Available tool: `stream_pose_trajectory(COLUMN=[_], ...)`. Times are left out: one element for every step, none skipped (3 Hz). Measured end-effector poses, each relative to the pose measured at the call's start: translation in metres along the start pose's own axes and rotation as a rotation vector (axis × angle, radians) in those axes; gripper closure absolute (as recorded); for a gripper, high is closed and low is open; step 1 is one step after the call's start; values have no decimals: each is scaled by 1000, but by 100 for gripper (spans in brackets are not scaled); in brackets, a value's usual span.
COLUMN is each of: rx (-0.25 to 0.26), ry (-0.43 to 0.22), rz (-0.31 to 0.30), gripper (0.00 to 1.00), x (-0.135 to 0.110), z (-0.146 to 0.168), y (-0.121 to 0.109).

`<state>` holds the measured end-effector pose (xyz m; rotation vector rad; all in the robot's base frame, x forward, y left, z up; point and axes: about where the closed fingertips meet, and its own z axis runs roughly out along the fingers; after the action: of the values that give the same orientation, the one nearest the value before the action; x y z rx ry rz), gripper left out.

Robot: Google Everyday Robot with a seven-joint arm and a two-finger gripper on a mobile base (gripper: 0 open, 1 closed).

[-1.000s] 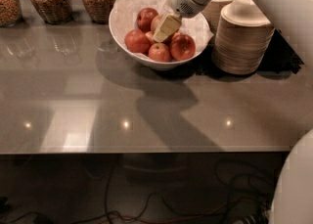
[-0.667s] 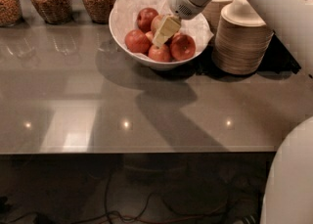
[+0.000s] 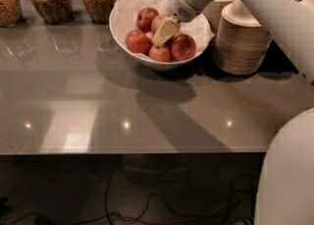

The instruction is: Pick apple from white bowl

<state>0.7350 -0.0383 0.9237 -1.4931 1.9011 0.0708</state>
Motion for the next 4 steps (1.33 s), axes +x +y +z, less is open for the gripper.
stream_pose_trajectory(rx=[-2,-3,7,16], ry=[3,7,-11,-68], rz=[3,4,-16,-47], gripper=[49,72,95,100], x=[1,3,1,-4], z=[1,1,-15,-43], y=[1,3,10,16])
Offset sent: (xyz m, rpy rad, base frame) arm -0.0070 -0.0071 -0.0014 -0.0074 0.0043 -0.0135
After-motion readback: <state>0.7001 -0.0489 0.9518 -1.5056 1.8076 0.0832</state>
